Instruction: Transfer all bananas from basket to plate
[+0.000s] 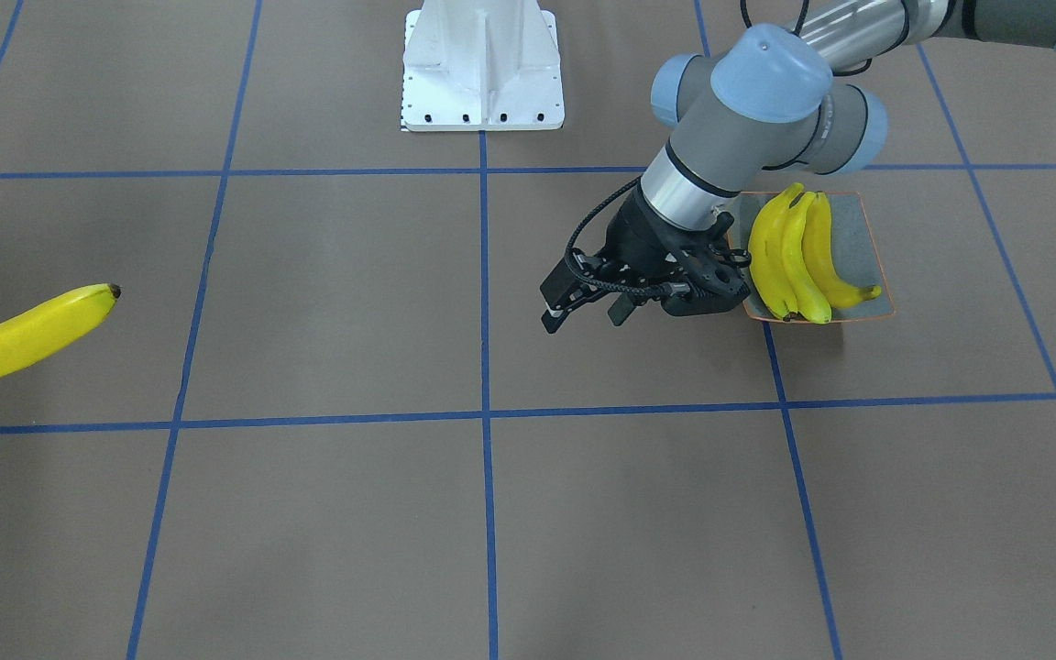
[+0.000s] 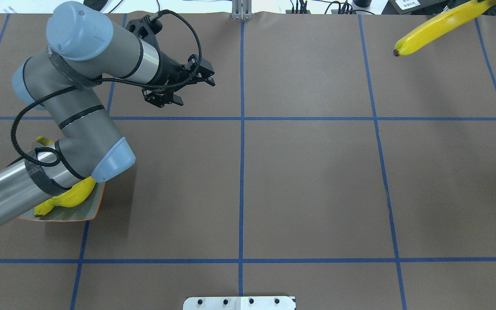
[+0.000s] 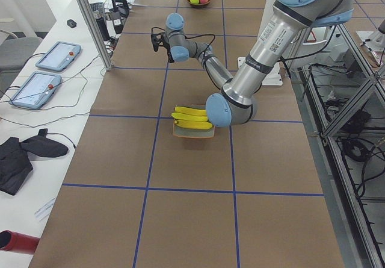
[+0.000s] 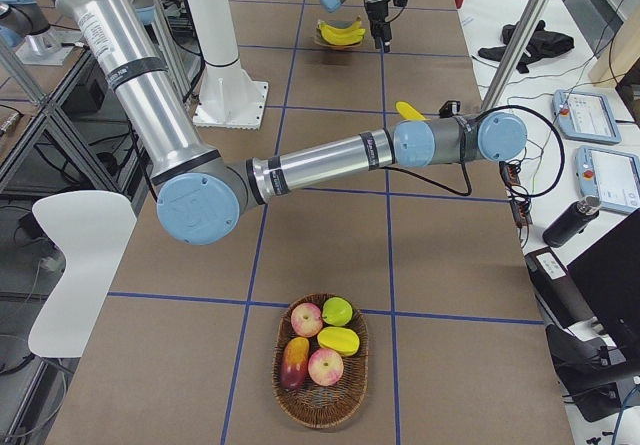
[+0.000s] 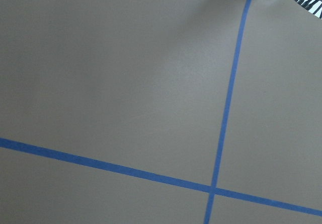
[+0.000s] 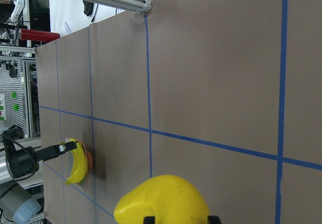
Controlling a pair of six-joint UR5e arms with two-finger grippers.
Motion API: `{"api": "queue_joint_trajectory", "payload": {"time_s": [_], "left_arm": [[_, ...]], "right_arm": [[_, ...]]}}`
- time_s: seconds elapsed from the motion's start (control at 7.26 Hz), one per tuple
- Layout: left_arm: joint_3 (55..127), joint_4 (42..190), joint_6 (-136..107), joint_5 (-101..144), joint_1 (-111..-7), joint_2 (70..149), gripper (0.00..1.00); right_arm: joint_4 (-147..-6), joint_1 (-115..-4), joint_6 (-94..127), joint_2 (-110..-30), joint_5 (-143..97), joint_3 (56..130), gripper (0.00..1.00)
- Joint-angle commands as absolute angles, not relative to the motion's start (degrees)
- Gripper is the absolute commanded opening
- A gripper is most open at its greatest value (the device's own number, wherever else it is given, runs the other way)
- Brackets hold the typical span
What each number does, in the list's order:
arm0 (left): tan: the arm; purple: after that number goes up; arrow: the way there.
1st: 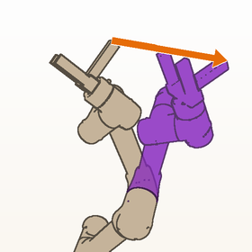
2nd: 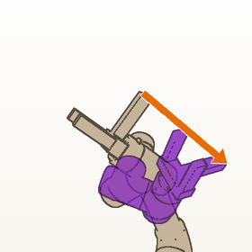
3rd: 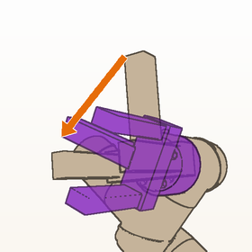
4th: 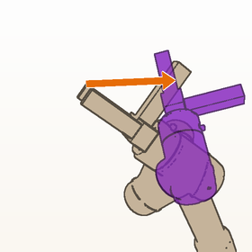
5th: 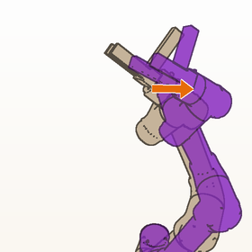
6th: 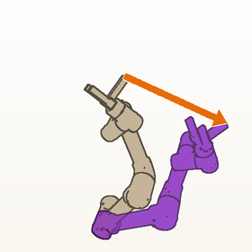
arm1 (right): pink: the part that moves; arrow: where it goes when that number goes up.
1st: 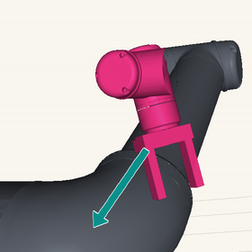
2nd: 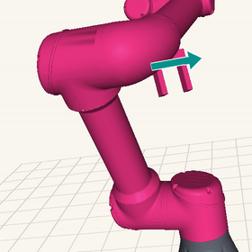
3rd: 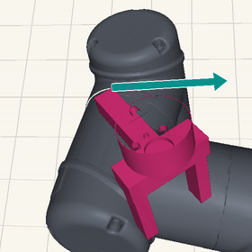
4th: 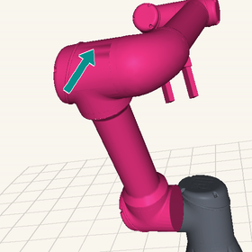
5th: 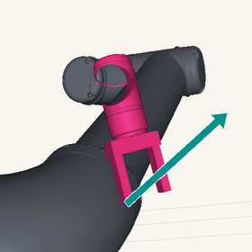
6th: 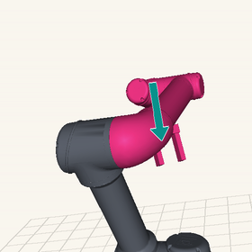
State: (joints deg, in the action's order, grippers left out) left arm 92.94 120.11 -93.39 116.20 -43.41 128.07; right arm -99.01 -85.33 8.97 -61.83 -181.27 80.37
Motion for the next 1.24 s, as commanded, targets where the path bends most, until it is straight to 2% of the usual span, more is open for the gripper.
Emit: {"api": "queue_joint_trajectory", "payload": {"time_s": [0.0,1.1], "left_arm": [[93.1,126.4,-98.9,116.1,-42.0,129.6,1.0],[93.8,131.9,-99.0,116.2,-38.8,137.1,1.0]], "right_arm": [[-99.1,-83.2,9.1,-61.3,-183.8,80.2,0.0],[-99.0,-74.5,14.0,-58.8,-184.7,81.0,0.0]]}}
